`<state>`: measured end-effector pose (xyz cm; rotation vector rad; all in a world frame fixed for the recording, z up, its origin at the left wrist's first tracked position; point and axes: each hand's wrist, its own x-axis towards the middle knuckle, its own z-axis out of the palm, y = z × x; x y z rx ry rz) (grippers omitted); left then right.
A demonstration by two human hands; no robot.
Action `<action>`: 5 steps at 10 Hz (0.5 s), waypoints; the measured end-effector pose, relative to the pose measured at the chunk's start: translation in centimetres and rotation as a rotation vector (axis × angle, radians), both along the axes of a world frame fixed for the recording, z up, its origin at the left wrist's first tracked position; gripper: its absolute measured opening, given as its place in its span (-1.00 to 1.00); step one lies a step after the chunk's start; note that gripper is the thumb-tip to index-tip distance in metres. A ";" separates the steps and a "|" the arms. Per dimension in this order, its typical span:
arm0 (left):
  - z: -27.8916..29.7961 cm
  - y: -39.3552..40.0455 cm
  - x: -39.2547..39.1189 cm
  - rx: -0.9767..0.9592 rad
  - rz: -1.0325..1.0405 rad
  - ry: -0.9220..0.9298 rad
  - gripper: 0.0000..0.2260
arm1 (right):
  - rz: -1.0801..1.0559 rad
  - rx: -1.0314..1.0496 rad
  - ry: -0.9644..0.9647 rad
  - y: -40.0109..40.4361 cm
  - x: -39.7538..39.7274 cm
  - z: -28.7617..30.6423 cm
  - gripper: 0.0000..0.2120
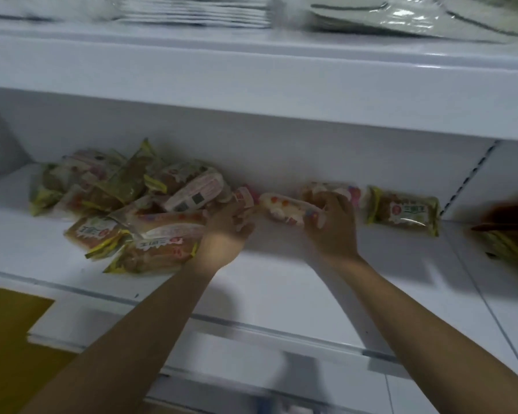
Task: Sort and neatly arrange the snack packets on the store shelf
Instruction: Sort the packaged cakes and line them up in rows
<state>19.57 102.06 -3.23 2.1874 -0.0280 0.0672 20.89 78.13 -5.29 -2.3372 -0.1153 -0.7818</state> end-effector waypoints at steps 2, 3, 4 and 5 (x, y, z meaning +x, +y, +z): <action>-2.1 -3.0 2.7 -0.002 0.000 0.056 -0.40 | 0.087 0.079 0.142 -2.0 -0.3 0.1 -0.72; -2.0 -4.8 4.0 0.035 0.012 0.020 -0.43 | 0.072 0.229 0.252 -2.9 -0.1 0.0 -0.88; -1.2 -7.3 4.1 -0.030 -0.002 -0.045 -0.59 | -0.062 0.304 0.234 -4.1 0.0 -0.1 -0.91; -1.4 -9.3 4.1 -0.096 -0.019 -0.097 -0.63 | -0.151 0.353 0.237 -6.2 -0.2 0.2 -0.82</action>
